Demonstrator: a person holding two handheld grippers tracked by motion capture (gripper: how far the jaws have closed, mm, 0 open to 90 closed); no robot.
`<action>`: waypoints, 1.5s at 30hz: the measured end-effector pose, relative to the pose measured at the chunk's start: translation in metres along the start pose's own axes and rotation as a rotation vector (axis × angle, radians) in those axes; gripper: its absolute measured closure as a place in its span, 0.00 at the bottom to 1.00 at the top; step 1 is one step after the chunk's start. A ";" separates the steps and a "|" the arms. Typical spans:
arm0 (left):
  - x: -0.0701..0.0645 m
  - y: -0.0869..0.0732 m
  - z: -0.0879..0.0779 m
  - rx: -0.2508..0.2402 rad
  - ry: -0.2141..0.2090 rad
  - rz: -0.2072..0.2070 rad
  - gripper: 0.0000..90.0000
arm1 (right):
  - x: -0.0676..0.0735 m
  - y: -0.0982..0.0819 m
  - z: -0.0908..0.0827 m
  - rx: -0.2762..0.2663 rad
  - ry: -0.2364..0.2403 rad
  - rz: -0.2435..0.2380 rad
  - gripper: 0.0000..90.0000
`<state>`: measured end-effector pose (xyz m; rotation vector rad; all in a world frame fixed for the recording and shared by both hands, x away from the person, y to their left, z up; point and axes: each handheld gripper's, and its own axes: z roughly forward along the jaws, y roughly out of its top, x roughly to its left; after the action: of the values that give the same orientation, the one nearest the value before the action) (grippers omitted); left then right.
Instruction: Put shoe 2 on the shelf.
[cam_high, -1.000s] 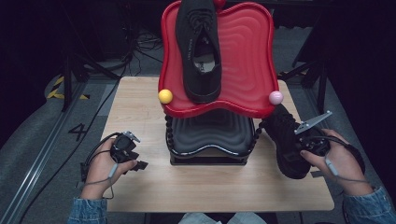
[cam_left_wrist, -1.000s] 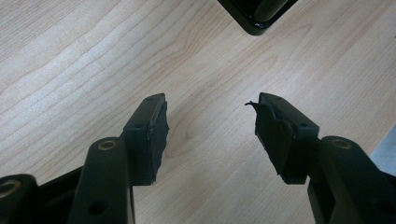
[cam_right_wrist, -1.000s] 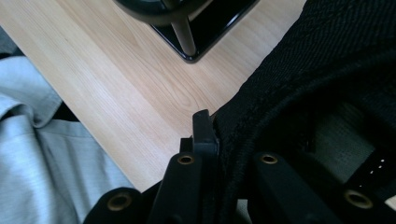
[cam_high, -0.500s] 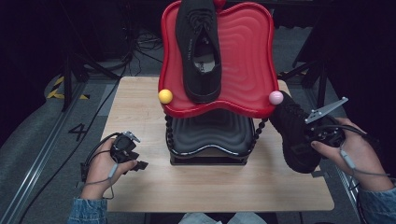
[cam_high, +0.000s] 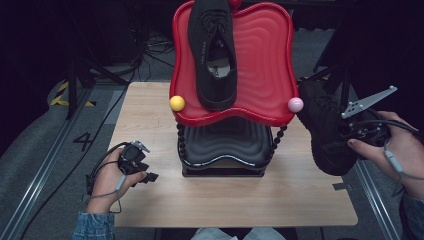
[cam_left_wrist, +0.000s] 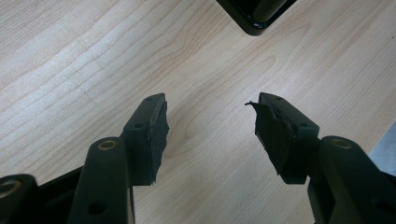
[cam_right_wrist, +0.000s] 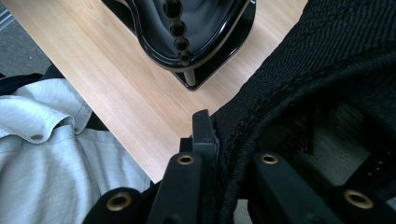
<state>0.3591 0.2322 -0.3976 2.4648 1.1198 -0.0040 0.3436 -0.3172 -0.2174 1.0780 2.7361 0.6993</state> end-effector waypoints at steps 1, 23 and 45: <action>0.000 0.000 0.000 -0.002 0.002 0.000 0.50 | 0.001 0.001 -0.003 -0.001 -0.002 -0.002 0.95; 0.001 0.000 -0.001 -0.005 0.001 0.005 0.49 | 0.009 0.025 -0.061 -0.060 -0.056 -0.025 0.95; 0.006 -0.003 -0.007 -0.016 0.011 -0.008 0.50 | 0.021 0.056 -0.107 -0.124 -0.085 -0.048 0.95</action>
<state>0.3603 0.2409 -0.3934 2.4488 1.1305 0.0159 0.3335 -0.3077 -0.0957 0.9892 2.6005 0.7856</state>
